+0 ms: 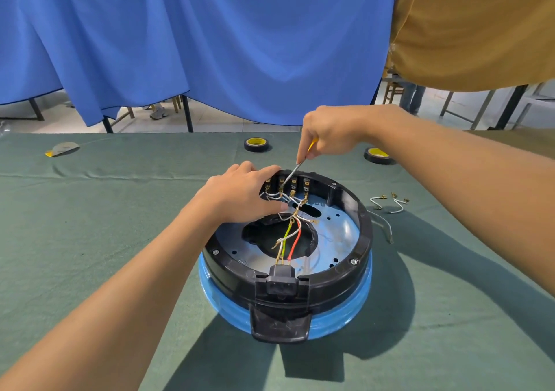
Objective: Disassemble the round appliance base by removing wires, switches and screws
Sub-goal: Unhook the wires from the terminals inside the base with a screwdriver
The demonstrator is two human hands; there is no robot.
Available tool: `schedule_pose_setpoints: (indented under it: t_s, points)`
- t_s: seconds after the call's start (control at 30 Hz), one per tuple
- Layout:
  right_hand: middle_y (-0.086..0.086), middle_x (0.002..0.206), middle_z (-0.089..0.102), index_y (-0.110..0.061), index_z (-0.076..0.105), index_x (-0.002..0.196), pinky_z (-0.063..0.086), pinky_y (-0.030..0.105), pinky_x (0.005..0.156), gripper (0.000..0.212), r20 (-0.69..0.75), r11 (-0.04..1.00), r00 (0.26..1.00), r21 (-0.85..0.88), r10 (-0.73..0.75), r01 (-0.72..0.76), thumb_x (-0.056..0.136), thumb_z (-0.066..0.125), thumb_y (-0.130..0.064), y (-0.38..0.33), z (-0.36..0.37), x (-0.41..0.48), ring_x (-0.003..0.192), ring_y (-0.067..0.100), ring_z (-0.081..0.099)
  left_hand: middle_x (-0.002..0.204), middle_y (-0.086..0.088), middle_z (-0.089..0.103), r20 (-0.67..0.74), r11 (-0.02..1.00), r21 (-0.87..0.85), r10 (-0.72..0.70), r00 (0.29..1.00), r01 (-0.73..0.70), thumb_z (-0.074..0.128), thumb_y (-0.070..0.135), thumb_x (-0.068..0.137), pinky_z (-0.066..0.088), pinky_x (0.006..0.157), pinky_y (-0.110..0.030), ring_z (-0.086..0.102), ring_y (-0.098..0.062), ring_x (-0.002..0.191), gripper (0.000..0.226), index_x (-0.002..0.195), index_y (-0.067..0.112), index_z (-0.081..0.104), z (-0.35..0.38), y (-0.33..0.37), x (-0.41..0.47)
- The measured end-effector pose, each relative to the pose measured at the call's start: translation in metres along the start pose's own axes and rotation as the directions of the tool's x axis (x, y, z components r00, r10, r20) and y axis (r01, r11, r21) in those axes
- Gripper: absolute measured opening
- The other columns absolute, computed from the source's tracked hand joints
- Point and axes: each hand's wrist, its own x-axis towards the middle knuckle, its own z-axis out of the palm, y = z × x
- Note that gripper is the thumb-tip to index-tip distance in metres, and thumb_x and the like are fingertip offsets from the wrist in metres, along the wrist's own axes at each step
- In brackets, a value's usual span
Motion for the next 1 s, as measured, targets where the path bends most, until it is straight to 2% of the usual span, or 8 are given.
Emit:
schedule_pose_setpoints:
  t_s: [0.1,0.2,0.37,0.47,0.53,0.7,0.87,1.0]
  points:
    - [-0.024,0.07,0.057,-0.033,0.074,0.106,0.039,0.01,0.059,0.031,-0.066,0.999,0.997,0.038,0.026,-0.024,0.093,0.056,-0.011,0.0,0.009,-0.011,0.079,-0.002,0.057,0.136,-0.002,0.041,-0.01,1.0,-0.007,0.003,1.0,-0.003,0.044,0.08,0.076,0.04,0.092,-0.047,0.036,-0.025,0.129,0.083,0.146,0.044,0.019,0.0,-0.001,0.0]
    - [-0.018,0.086,0.055,-0.042,0.069,0.11,0.042,0.031,0.071,0.033,-0.118,0.997,0.99,0.041,0.076,-0.071,0.095,0.054,-0.017,-0.005,0.024,-0.03,0.099,0.014,0.055,0.136,-0.003,0.041,-0.008,1.0,-0.002,0.009,1.0,-0.009,0.044,0.081,0.075,0.041,0.09,-0.048,0.037,-0.025,0.129,0.084,0.146,0.043,0.018,0.0,-0.001,0.0]
    - [-0.011,0.109,0.064,-0.044,0.064,0.119,0.043,0.034,0.071,0.036,-0.265,0.994,0.958,0.034,0.108,-0.103,0.096,0.051,-0.02,-0.024,0.049,-0.057,0.102,0.02,0.057,0.136,-0.004,0.04,0.001,1.0,0.004,0.012,1.0,-0.012,0.043,0.081,0.075,0.041,0.09,-0.048,0.038,-0.025,0.127,0.086,0.147,0.042,0.017,-0.001,0.0,0.001]
    - [-0.005,0.107,0.062,-0.043,0.065,0.118,0.05,0.038,0.07,0.036,-0.337,0.991,0.937,-0.06,0.092,-0.119,0.096,0.049,-0.021,-0.034,0.055,-0.063,0.1,0.023,0.057,0.136,-0.004,0.041,0.004,1.0,0.005,0.01,1.0,-0.01,0.044,0.081,0.075,0.042,0.091,-0.048,0.039,-0.026,0.126,0.085,0.147,0.041,0.017,-0.002,0.001,0.001]
    - [-0.004,0.103,0.062,-0.04,0.066,0.116,0.049,0.037,0.066,0.034,-0.38,0.984,0.921,-0.111,0.09,-0.142,0.094,0.05,-0.02,-0.037,0.057,-0.063,0.096,0.023,0.057,0.136,-0.004,0.041,0.002,1.0,0.009,0.009,1.0,-0.009,0.044,0.08,0.076,0.042,0.091,-0.048,0.038,-0.026,0.126,0.085,0.147,0.042,0.017,-0.002,0.001,0.0]
    - [-0.003,0.098,0.061,-0.039,0.065,0.115,0.033,0.028,0.057,0.034,-0.437,0.962,0.894,-0.188,0.1,-0.199,0.091,0.049,-0.02,-0.043,0.063,-0.068,0.09,0.023,0.055,0.139,-0.004,0.039,0.003,1.0,0.014,0.008,1.0,-0.008,0.045,0.078,0.078,0.041,0.092,-0.048,0.038,-0.025,0.128,0.084,0.148,0.041,0.015,-0.001,0.001,0.0]
    - [-0.004,0.1,0.061,-0.038,0.063,0.121,0.034,0.028,0.056,0.036,-0.457,0.957,0.879,-0.17,0.134,-0.234,0.093,0.048,-0.02,-0.044,0.075,-0.068,0.091,0.021,0.056,0.14,-0.004,0.039,0.004,1.0,0.013,0.007,1.0,-0.007,0.044,0.079,0.078,0.041,0.092,-0.048,0.037,-0.025,0.129,0.084,0.148,0.042,0.015,-0.001,0.001,0.0]
    - [-0.003,0.1,0.062,-0.034,0.063,0.12,0.044,0.028,0.059,0.034,-0.496,0.956,0.853,-0.132,0.166,-0.263,0.093,0.048,-0.021,-0.044,0.083,-0.068,0.09,0.02,0.055,0.138,-0.004,0.039,-0.004,1.0,0.008,0.01,1.0,-0.01,0.045,0.078,0.078,0.041,0.092,-0.047,0.037,-0.025,0.128,0.083,0.147,0.041,0.016,-0.001,0.001,0.0]
